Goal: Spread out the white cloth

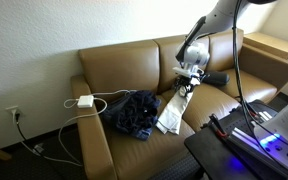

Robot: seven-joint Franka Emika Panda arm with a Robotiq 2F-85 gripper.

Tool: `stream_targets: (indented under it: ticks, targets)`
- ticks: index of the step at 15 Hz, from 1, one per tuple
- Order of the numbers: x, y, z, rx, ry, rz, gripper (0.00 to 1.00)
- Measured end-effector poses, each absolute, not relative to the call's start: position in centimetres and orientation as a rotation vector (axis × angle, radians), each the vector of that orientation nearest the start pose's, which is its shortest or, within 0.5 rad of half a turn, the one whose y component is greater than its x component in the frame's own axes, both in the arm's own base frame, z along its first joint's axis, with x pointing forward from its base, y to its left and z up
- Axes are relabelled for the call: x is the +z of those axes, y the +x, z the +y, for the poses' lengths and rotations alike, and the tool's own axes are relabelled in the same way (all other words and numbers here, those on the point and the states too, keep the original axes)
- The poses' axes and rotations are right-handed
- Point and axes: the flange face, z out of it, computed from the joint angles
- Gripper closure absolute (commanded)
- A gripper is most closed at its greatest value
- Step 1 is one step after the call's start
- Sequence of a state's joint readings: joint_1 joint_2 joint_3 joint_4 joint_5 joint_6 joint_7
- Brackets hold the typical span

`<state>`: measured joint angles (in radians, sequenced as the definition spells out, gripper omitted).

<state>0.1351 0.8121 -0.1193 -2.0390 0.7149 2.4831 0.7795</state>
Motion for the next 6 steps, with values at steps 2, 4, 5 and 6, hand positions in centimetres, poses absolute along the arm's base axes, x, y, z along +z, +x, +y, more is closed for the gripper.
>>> stream_targets:
  ticks: [2,4,5,6]
  targets:
    - [5.9,54.5,-3.6,0.388,-2.348,1.899,0.00]
    - [10.3,56.5,-7.3,0.192,-2.350,1.900,0.00]
    - [12.5,57.3,-9.3,0.103,-2.313,1.908,0.00]
    - [14.7,57.8,-11.4,0.036,-2.259,1.925,0.00]
